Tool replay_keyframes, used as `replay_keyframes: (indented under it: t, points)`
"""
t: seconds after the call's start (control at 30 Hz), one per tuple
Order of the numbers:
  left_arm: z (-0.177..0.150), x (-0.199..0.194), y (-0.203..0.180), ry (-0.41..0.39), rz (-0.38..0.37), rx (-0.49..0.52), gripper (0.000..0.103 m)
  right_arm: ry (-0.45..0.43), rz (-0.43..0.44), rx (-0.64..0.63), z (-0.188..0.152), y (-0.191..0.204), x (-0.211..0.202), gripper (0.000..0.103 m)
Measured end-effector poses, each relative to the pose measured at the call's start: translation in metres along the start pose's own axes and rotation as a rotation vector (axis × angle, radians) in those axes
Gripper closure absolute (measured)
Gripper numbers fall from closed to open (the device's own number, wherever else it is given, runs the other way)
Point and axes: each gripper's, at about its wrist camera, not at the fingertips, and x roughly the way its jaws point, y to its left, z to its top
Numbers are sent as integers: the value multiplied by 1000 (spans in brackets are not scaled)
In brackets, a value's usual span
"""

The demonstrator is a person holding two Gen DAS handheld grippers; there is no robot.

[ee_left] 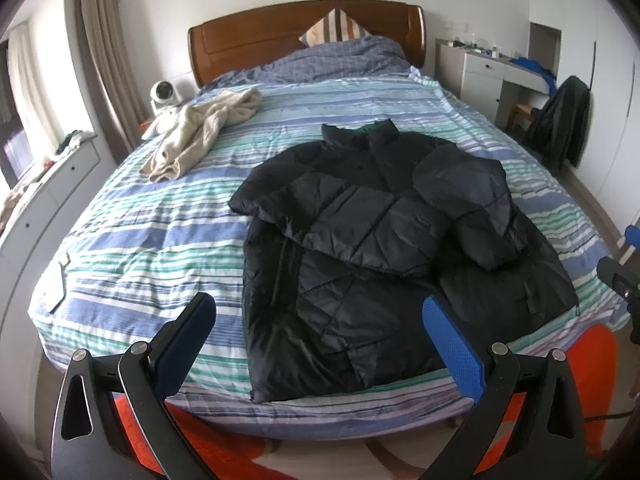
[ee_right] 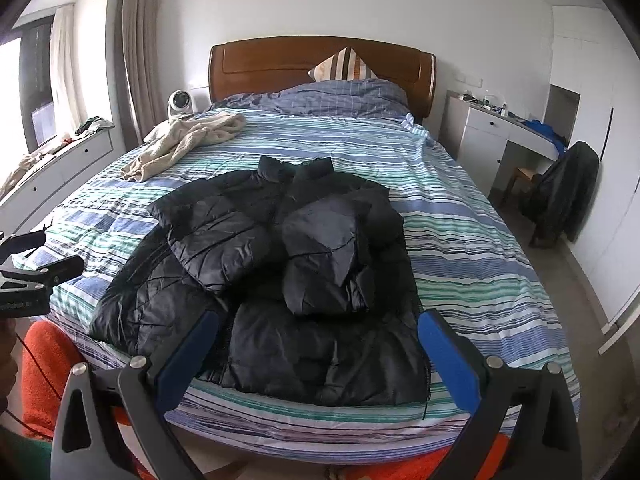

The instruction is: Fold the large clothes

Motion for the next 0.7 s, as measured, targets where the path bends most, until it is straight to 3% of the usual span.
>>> replay_keyframes:
  t: [0.7]
  points:
    - [2, -3, 5, 0, 7, -42, 0, 16, -24, -45, -3, 5, 0, 0]
